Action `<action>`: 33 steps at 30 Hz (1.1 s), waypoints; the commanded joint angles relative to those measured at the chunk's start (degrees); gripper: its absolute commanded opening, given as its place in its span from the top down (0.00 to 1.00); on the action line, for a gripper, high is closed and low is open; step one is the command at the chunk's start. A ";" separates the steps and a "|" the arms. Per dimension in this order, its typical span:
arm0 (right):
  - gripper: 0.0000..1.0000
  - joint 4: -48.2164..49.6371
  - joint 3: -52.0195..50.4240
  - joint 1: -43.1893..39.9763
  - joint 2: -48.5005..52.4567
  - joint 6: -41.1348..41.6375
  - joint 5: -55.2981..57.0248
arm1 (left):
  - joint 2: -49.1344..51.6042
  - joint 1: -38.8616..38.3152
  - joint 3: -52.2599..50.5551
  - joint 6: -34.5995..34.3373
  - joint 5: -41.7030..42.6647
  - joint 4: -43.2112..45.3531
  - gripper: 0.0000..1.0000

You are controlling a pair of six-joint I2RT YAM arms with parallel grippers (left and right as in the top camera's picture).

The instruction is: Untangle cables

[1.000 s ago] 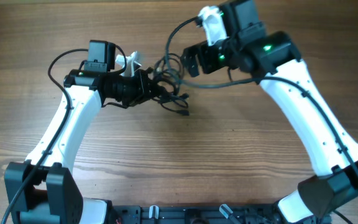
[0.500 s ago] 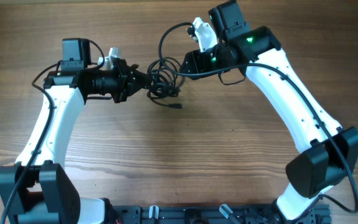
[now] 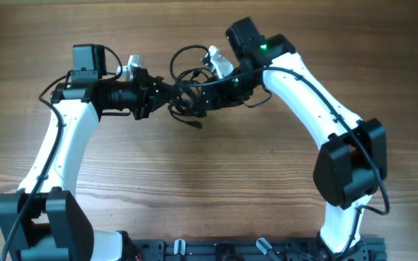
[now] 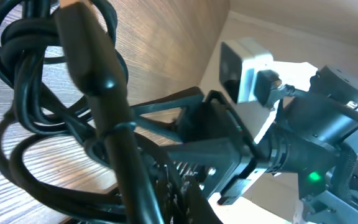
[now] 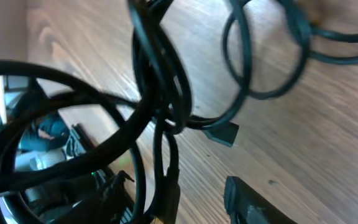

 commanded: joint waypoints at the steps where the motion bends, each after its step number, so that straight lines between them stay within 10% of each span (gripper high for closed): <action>1: 0.44 -0.35 0.76 2.71 1.36 -1.68 -3.04 | -0.13 0.26 -0.15 -0.31 1.09 0.24 0.94; 16: 0.95 3.82 -3.78 5.46 3.85 7.43 7.02 | -0.13 0.28 -0.15 -0.74 0.13 0.22 0.96; 22: 0.96 0.09 -3.78 3.87 3.85 9.25 23.37 | -0.13 2.95 -0.15 -16.26 -11.69 0.22 0.96; 33: 0.95 -1.14 -3.76 12.39 -1.09 1.46 6.23 | -0.09 3.80 -0.15 -33.99 -31.34 -0.98 0.96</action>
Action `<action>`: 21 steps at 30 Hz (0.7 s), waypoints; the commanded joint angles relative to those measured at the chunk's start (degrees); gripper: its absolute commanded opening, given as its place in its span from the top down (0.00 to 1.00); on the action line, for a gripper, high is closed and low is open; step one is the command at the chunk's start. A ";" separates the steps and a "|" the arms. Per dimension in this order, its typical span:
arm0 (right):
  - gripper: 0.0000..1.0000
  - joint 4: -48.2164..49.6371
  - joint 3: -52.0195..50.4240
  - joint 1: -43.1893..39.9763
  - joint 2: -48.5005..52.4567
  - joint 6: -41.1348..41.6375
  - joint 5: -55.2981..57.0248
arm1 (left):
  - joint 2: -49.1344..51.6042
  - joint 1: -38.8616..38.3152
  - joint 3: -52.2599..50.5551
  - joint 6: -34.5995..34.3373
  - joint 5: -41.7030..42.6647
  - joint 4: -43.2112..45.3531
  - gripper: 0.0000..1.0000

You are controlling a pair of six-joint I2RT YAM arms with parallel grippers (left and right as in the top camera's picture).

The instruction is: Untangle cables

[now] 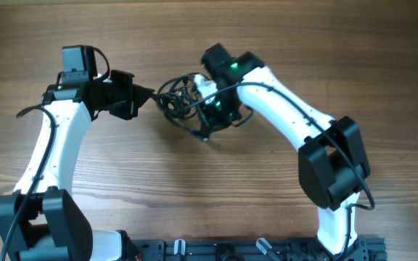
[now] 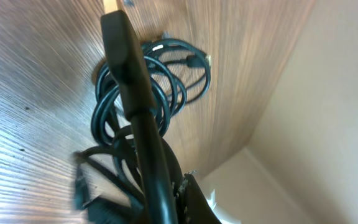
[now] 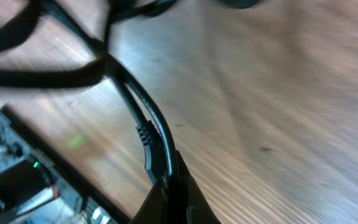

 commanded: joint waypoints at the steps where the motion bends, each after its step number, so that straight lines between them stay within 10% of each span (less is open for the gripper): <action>1: 0.96 2.78 -0.61 4.76 -4.61 -1.38 -5.18 | -0.09 0.57 -0.11 -3.50 -5.20 -0.22 0.96; 10: 0.93 23.54 -0.61 12.44 -8.79 15.06 6.16 | -0.09 -2.82 -0.11 -3.52 -4.00 -2.14 0.96; 13: 0.28 22.43 -0.61 12.44 -8.79 13.81 6.19 | -0.09 -3.37 -0.11 -5.03 -3.30 -1.95 0.96; 21: 0.20 20.24 -0.35 7.58 -15.74 1.31 8.96 | -0.09 -3.37 -0.11 0.83 -2.95 -2.95 0.96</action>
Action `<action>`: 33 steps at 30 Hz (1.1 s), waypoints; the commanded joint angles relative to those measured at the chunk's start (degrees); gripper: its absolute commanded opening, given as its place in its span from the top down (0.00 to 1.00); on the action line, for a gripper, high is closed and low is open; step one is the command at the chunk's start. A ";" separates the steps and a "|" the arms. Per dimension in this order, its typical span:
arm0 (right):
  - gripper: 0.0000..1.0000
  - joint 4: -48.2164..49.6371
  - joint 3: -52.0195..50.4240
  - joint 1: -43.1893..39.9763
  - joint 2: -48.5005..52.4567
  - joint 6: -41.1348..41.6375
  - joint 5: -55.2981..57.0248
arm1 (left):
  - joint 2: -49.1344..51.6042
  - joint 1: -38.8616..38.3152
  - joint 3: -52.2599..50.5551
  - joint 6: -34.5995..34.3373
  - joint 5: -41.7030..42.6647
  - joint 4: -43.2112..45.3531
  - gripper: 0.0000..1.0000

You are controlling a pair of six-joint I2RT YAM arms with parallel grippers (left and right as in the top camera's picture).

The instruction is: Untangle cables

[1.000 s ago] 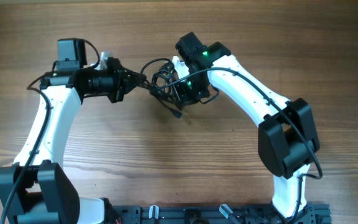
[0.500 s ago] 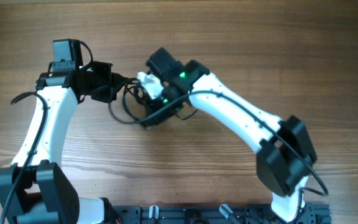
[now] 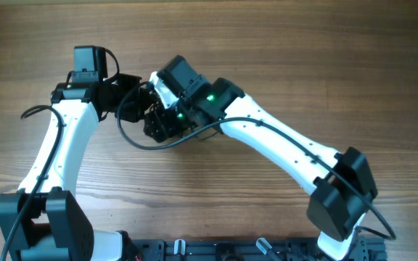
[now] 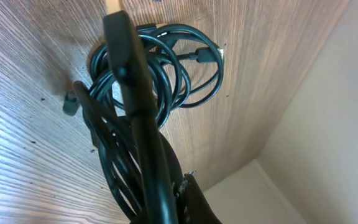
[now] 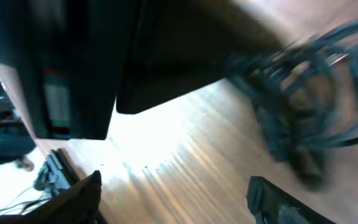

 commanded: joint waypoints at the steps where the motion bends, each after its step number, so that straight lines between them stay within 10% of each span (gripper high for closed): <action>1: 0.19 -0.02 0.46 -4.42 -7.76 -11.08 1.62 | -0.09 -0.04 -0.11 5.62 1.70 -1.29 0.96; 9: 0.27 -4.72 0.22 -8.33 -5.35 -34.62 -9.75 | -0.09 -0.04 -0.11 15.15 14.32 -1.53 0.96; 12: 0.44 -4.72 0.22 -8.22 -2.62 -34.56 -10.08 | -0.09 -0.04 -0.11 14.95 16.90 -1.53 0.96; 19: 0.52 -4.37 0.22 -8.26 1.68 -34.53 -8.81 | -0.09 -0.11 -0.11 14.95 17.29 -1.53 0.96; 25: 0.94 -3.23 0.26 -8.76 2.10 -33.92 -8.76 | -0.09 -0.26 -0.11 14.99 15.37 -1.55 0.96; 33: 0.96 -1.97 1.11 -18.56 -4.28 -16.13 -13.57 | -0.09 -0.85 -0.11 14.97 6.03 -5.88 0.96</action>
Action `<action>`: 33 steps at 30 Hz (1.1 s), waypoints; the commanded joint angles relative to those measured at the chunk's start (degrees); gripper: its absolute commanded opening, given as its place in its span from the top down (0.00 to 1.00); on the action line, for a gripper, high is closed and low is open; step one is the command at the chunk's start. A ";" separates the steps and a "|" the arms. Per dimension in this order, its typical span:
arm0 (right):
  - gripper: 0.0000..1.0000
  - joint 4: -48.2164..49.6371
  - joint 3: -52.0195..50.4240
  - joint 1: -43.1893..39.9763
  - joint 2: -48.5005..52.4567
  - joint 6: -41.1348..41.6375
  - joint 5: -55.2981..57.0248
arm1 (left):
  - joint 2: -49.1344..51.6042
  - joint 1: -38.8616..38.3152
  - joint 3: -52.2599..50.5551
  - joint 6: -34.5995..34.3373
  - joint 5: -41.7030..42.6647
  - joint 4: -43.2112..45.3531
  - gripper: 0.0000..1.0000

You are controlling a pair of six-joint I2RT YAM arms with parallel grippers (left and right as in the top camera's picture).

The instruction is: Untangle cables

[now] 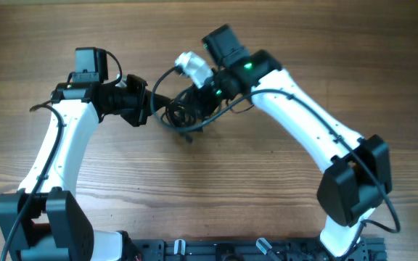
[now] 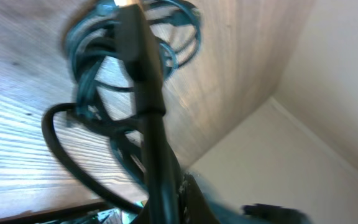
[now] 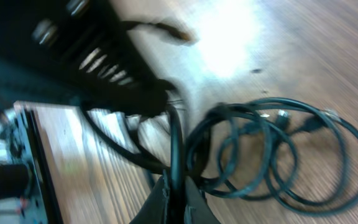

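Note:
A tangle of black cables [image 1: 183,114] lies on the wooden table [image 1: 216,188] between my two grippers. My left gripper [image 1: 151,106] reaches in from the left, shut on a thick black cable [image 2: 143,93] that runs up from its jaws [image 2: 166,200] into the coils [image 2: 104,43]. From the right, my right gripper [image 1: 197,100] comes in, shut on a thin black strand [image 3: 174,143] rising from its jaws [image 3: 174,198]. Several loose loops [image 3: 278,149] lie flat to its right. The left gripper's dark body [image 3: 73,50] fills the upper left of the right wrist view.
A dark rail [image 1: 252,250] runs along the table's near edge between the two arm bases. The right arm [image 1: 303,123] arches across the right half of the table. Bare wood surrounds the tangle.
My right wrist was over the left gripper with its fingers apart. Now it is further right and shut on a thin strand. The wide loop below the left gripper is gone, and the tangle sits between the grippers.
First both grippers met in the tangle at the back centre. Then the left gripper was further left, still holding the thick cable, and the right was shut on a strand. Then the right arm reached across to the left gripper, open. Now the grippers are apart, each holding cable.

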 commanded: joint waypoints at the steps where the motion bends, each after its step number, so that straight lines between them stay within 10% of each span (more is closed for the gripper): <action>1: 0.96 2.12 1.05 -6.32 -6.58 12.13 -2.49 | -0.09 -1.25 -0.11 1.36 -7.82 -3.48 0.96; 13: 0.95 0.24 1.03 -24.15 -11.54 32.89 13.05 | -0.09 -8.02 -0.11 1.36 -20.83 -10.78 0.96; 18: 0.60 -10.86 0.96 -21.86 -11.43 22.38 13.05 | -0.09 -8.02 -0.11 -2.71 -19.47 -9.22 0.96; 33: 0.35 -12.31 0.11 -2.14 -6.82 -31.93 -1.22 | -0.09 -2.84 -0.11 -6.34 3.54 -0.15 0.96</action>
